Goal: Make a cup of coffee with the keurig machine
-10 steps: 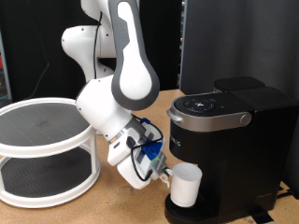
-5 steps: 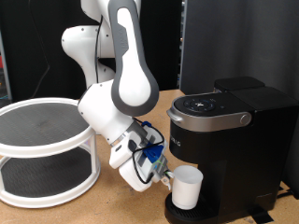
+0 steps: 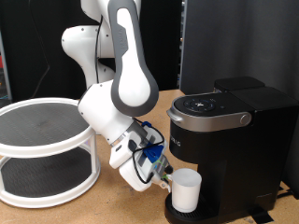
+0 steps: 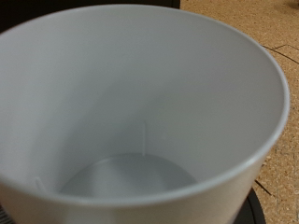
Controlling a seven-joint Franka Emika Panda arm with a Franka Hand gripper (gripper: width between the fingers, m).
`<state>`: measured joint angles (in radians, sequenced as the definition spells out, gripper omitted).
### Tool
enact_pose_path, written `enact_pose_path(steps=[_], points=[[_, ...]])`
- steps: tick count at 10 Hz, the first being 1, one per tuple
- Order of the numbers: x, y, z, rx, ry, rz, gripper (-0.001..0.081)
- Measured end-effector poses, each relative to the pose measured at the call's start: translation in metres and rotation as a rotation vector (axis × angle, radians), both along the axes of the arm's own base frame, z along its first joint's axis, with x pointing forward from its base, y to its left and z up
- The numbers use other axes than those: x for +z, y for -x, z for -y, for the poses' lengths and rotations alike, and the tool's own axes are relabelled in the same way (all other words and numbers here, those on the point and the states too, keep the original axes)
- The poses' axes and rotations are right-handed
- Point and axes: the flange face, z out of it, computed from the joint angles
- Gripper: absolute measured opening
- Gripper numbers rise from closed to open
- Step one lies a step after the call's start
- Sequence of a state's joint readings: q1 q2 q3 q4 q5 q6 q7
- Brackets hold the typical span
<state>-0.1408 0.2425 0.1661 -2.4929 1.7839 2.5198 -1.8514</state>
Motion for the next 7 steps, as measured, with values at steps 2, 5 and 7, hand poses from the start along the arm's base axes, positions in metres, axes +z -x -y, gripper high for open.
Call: enact_pose_path(steps=[2,5,7], points=[[0.0,0.003,0.005,0.013,0.002,-0.01,0.0534],[0.013,0.016,0.021,0.05,-0.036,-0.045,0.0784],[0.029,0.028,0.03,0.066,-0.066,-0.055,0.0803]])
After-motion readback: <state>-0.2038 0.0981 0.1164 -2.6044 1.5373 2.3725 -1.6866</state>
